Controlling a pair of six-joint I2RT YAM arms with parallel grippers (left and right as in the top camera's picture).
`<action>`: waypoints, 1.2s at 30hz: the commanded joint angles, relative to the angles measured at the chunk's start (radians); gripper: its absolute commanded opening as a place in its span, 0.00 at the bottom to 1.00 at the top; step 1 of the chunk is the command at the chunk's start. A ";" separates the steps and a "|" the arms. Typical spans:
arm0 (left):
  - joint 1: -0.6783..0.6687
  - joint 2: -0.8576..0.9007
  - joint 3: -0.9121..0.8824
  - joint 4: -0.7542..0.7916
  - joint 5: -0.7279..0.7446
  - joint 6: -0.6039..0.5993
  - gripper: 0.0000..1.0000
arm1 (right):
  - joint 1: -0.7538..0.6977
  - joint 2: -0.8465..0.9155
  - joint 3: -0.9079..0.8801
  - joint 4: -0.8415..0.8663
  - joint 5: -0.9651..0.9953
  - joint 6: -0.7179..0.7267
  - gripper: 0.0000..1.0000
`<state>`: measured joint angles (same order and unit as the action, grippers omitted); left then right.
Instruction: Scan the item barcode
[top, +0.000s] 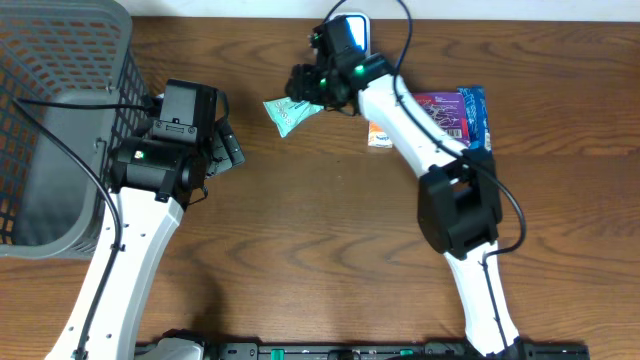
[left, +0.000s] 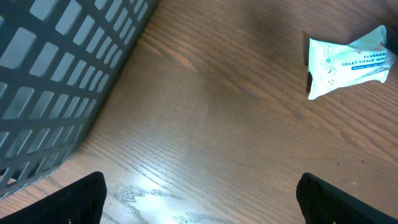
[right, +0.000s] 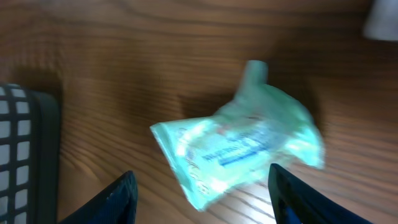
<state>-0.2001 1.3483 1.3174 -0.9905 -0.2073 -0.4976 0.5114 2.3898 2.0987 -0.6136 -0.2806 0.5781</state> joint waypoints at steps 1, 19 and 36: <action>0.003 0.002 0.002 -0.003 0.005 -0.008 0.98 | 0.052 0.053 -0.009 0.047 0.051 -0.021 0.63; 0.003 0.002 0.002 -0.003 0.005 -0.008 0.98 | 0.122 0.103 -0.006 -0.163 0.416 -0.138 0.63; 0.003 0.002 0.002 -0.003 0.005 -0.008 0.98 | 0.126 -0.087 -0.005 -0.257 0.320 -0.145 0.81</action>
<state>-0.2001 1.3483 1.3174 -0.9905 -0.2073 -0.4976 0.6369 2.3428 2.0914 -0.8886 0.1207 0.4358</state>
